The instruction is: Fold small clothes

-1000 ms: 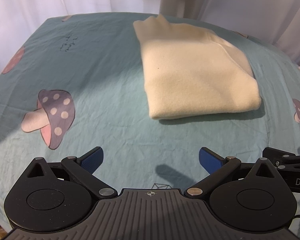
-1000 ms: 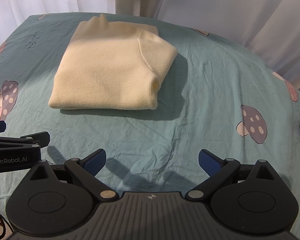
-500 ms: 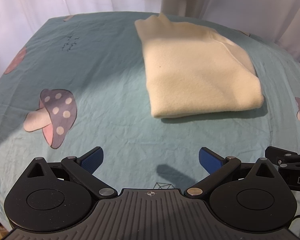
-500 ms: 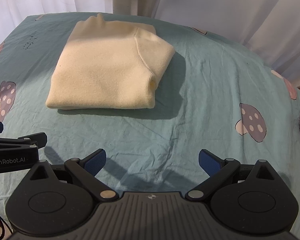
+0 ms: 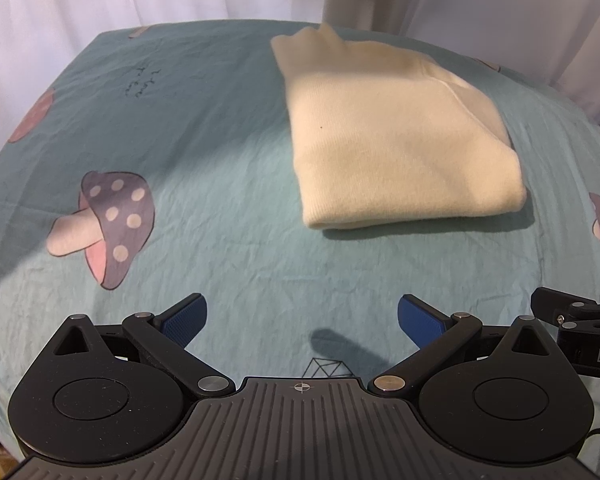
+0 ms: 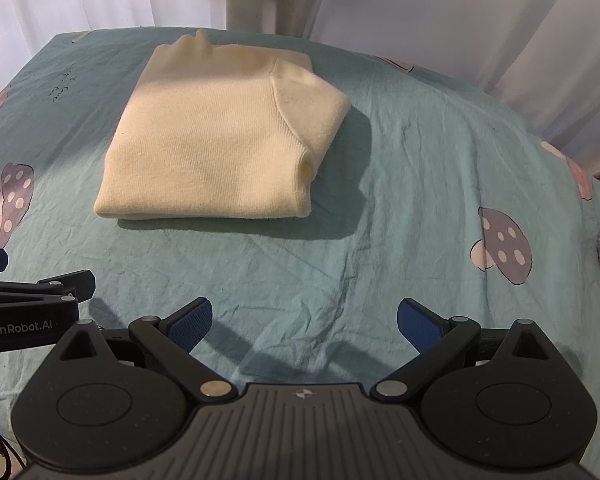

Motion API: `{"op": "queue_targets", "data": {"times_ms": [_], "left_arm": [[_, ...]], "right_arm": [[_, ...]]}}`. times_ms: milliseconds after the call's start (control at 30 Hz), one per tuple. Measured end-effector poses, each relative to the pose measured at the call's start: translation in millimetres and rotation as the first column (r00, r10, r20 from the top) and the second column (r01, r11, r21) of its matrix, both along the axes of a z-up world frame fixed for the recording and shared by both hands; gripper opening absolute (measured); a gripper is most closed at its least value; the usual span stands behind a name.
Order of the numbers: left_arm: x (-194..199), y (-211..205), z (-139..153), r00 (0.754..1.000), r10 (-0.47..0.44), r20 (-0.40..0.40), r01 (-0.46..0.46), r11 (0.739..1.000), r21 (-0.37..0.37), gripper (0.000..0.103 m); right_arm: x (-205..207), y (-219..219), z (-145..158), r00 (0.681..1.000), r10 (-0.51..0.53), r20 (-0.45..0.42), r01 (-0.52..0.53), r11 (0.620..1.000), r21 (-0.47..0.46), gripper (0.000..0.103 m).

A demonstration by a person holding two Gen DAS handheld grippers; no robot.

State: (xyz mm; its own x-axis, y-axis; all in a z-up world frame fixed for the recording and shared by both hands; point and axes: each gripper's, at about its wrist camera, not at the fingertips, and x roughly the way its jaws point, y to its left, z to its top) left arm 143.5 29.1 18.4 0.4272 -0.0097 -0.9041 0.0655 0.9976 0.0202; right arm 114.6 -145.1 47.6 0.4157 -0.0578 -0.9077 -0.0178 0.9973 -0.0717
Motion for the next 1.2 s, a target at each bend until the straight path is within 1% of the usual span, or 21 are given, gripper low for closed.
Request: {"op": "queue_targets", "data": {"times_ms": [933, 1200], "left_arm": [[3.0, 0.3, -2.4, 1.0, 0.005, -0.01, -0.005, 1.0, -0.008, 0.103], [4.4, -2.0, -3.7, 1.0, -0.004, -0.012, 0.004, 1.0, -0.024, 0.103]], "right_arm": [[-1.3, 1.4, 1.7, 1.0, -0.007, 0.008, 0.007, 1.0, -0.015, 0.099], [-0.2, 0.2, 1.1, 1.0, -0.008, 0.009, 0.009, 1.0, -0.017, 0.099]]}}
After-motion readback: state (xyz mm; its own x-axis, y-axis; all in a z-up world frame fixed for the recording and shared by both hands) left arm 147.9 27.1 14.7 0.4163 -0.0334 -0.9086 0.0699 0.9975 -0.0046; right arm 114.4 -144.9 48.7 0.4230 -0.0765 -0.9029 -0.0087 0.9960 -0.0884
